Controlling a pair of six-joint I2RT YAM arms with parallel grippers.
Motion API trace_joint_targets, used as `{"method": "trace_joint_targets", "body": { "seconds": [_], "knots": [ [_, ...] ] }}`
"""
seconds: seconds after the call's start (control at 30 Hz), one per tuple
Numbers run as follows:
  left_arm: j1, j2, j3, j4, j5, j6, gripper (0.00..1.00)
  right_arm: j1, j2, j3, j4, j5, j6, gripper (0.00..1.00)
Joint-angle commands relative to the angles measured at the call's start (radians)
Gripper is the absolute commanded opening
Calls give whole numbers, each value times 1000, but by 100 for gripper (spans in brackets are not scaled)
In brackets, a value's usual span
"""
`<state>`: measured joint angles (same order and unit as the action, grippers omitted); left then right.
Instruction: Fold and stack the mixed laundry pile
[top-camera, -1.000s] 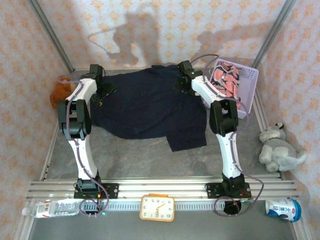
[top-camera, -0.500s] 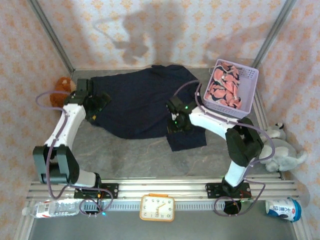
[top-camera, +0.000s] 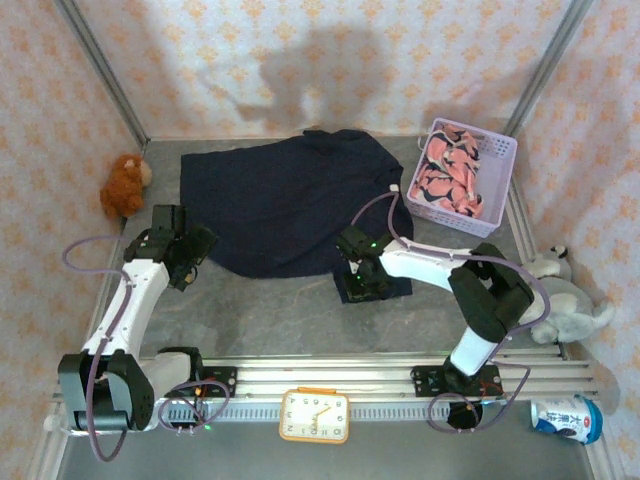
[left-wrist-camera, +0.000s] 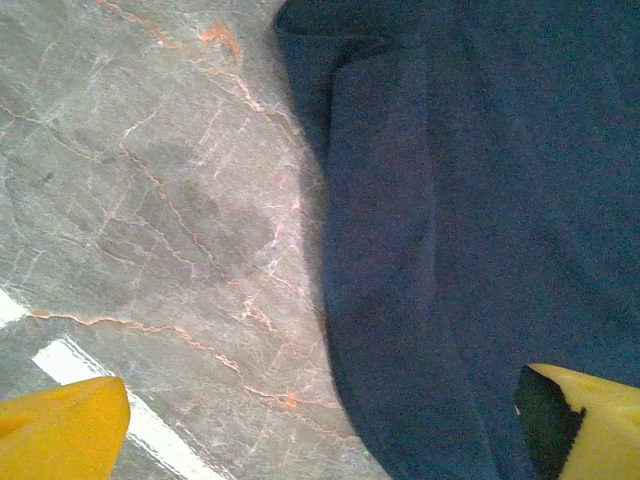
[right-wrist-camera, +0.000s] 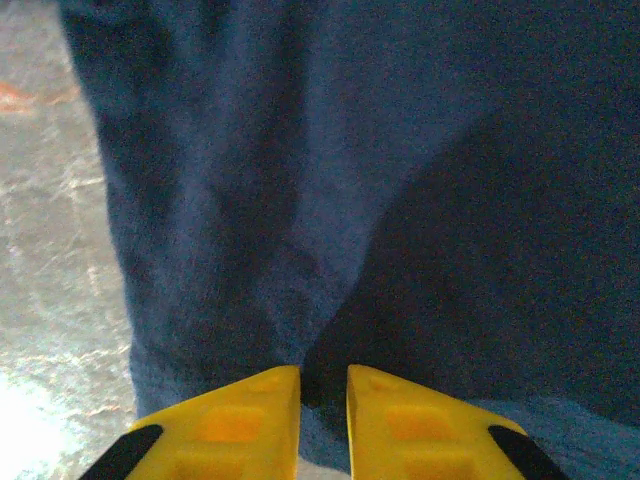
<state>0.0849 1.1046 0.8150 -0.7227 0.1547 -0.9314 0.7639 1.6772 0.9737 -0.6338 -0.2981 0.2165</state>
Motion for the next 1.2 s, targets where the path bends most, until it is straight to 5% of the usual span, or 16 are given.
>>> {"method": "trace_joint_targets", "body": {
  "seconds": [0.0,0.17,0.4,0.83,1.0,1.17],
  "knots": [
    [-6,32,0,-2,-76,-12,100,15,-28,-28,-9,-156,26,18],
    [-6,116,30,19,-148,16,92,11,-73,47,-70,-222,0,21],
    [-5,266,113,63,-191,43,75,-81,-44,273,-95,-92,-10,28],
    [13,519,221,115,-188,83,62,-308,355,684,2,160,70,29],
    [30,569,260,116,-185,115,47,-324,492,819,-33,209,62,29],
    [32,608,300,100,-186,131,21,-341,572,881,-47,226,84,28]
  ]
}}
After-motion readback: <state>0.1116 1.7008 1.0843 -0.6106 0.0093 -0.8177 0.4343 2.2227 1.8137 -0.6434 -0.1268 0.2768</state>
